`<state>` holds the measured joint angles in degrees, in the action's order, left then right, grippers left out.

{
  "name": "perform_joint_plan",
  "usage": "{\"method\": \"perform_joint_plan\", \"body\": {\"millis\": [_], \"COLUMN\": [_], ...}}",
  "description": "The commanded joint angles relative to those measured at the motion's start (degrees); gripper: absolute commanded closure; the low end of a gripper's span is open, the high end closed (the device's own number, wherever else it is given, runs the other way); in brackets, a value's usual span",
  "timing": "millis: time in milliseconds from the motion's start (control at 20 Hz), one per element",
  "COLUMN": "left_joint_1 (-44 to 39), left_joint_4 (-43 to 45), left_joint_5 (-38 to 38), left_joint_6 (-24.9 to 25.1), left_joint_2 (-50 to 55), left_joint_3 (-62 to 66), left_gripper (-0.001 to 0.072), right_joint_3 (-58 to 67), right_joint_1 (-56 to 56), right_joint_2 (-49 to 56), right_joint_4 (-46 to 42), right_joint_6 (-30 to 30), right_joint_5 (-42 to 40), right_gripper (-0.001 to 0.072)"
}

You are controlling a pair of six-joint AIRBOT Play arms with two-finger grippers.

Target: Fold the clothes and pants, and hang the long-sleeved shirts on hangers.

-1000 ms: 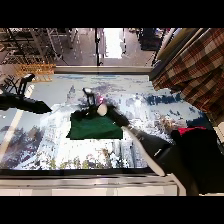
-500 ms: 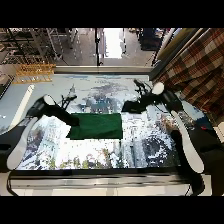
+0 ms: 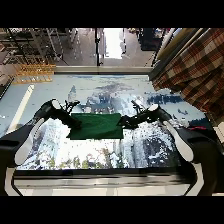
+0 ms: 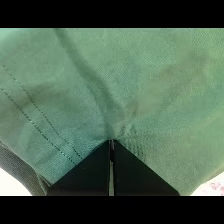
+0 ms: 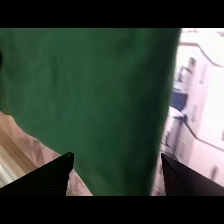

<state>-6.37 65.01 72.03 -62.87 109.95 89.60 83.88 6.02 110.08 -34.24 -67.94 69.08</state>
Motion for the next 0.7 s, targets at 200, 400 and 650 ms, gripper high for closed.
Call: {"method": "perform_joint_plan", "body": {"millis": [200, 400, 650], "left_joint_1": [0.0, 1.0, 1.4], "left_joint_4": [1.0, -2.0, -8.7], "left_joint_5": [5.2, 21.3, 34.1], "left_joint_6": [-0.2, -0.2, -0.9], "left_joint_2": [-1.7, -11.9, -28.7], "left_joint_3": [6.7, 15.2, 15.3], "left_gripper": [0.0703, 0.0702, 0.0701], "right_joint_3": [13.3, 18.6, 18.6], "right_joint_1": [6.8, 2.2, -14.1], "right_joint_2": [7.9, -2.6, -22.8], "right_joint_4": [9.0, -0.3, -7.1], "right_joint_6": [1.4, -9.4, -21.3], "right_joint_5": [-0.9, 3.6, 9.5], "right_gripper": [0.0690, 0.0690, 0.0692]}}
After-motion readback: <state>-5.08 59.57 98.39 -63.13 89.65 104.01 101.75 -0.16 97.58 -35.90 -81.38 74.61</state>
